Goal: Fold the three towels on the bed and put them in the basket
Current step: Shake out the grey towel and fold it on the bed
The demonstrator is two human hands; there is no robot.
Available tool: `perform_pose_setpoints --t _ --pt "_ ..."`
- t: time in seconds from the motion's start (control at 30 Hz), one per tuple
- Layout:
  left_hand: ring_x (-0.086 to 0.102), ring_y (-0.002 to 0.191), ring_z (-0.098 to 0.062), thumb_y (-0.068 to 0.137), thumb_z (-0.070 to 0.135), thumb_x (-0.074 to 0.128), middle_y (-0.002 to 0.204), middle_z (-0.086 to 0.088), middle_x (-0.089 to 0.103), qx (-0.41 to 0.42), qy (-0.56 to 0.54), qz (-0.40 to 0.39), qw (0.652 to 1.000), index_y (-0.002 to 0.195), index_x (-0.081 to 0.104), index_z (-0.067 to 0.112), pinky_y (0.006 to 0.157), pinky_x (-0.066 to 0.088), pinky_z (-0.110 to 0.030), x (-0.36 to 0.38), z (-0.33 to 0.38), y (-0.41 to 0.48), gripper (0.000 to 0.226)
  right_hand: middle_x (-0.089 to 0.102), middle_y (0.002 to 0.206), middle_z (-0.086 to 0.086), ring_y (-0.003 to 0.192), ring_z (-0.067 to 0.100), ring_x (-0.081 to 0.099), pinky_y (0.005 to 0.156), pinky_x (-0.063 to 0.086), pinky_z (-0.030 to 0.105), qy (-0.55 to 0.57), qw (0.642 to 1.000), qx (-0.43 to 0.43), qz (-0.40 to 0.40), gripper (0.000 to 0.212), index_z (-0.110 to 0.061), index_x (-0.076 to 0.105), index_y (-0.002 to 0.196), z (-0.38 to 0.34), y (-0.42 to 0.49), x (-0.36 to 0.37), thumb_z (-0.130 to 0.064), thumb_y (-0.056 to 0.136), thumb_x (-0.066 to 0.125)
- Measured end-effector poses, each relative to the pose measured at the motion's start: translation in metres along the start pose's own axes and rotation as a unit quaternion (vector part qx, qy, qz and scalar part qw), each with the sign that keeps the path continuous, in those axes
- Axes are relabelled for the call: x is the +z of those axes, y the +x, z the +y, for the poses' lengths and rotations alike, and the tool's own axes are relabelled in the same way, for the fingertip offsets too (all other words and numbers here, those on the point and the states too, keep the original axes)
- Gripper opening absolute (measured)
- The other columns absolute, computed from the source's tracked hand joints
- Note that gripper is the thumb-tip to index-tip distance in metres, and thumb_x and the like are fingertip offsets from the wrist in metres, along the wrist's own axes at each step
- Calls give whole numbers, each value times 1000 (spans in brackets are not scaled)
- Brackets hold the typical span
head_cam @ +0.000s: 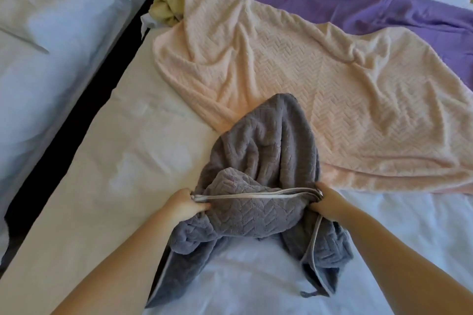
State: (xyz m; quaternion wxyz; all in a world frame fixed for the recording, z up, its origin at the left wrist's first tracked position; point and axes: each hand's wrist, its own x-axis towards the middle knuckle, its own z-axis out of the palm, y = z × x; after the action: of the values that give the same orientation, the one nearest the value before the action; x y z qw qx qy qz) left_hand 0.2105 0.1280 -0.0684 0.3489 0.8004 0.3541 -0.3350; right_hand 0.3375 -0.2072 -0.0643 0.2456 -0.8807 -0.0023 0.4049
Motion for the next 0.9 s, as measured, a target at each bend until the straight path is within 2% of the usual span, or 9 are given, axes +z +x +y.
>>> perform_pose_setpoints --t 0.07,0.13,0.3,0.43,0.5,0.57,0.67,0.8,0.9 --pt "58 69 -22 77 37 72 66 1 58 45 41 17 998 83 66 9 56 37 -27 -14 18 2 29 64 107 13 103 30 57 81 41 30 7 998 -54 41 36 -14 59 110 -14 8 -13 3 79 57" --pt "59 73 -23 80 35 67 70 0 61 84 72 49 993 78 64 15 58 39 -28 -43 52 -1 21 63 96 13 98 32 57 77 40 31 54 990 -88 94 31 -15 60 101 -37 12 -46 7 79 53" --pt "61 100 -30 90 41 58 112 -5 66 201 77 278 936 117 62 23 84 50 -39 -145 174 -33 32 60 97 7 88 25 53 74 37 31 84 933 -194 290 37 -18 58 114 -105 -16 -176 0 82 53" --pt "57 107 -31 90 40 60 123 -4 60 340 33 395 853 126 56 27 79 45 -35 -208 254 -82 38 65 102 6 94 31 59 83 49 42 -36 842 -252 475 37 -35 52 111 -134 -66 -261 -18 78 52" --pt "54 111 -31 89 40 62 127 -6 54 389 40 428 815 129 53 28 81 45 -37 -221 274 -101 43 58 121 16 108 37 54 94 44 46 -9 845 -246 474 48 -27 49 126 -136 -83 -283 -9 81 52" --pt "44 120 -30 85 40 67 133 -10 44 415 45 424 804 140 44 26 91 43 -40 -222 278 -113 61 44 135 20 118 41 46 102 37 46 -47 852 -231 467 54 -17 44 137 -130 -95 -286 -3 85 48" --pt "39 123 -30 79 39 74 135 -16 40 428 70 386 814 141 40 15 96 38 -40 -209 259 -114 75 32 144 11 124 39 41 102 38 45 -129 861 -201 449 54 -29 37 142 -104 -111 -268 -12 92 44" --pt "59 103 -30 87 24 68 107 -9 64 419 82 247 870 112 63 6 78 44 -32 -183 200 -105 32 44 120 2 108 29 48 88 43 39 -203 865 -188 418 45 -35 52 128 -62 -126 -210 -14 89 50" --pt "60 85 -27 90 16 62 86 -2 62 387 161 191 887 92 64 15 61 36 -22 -161 142 -102 3 49 113 4 102 27 48 83 42 34 -211 898 -181 341 37 -30 59 122 -34 -133 -154 -12 91 50"
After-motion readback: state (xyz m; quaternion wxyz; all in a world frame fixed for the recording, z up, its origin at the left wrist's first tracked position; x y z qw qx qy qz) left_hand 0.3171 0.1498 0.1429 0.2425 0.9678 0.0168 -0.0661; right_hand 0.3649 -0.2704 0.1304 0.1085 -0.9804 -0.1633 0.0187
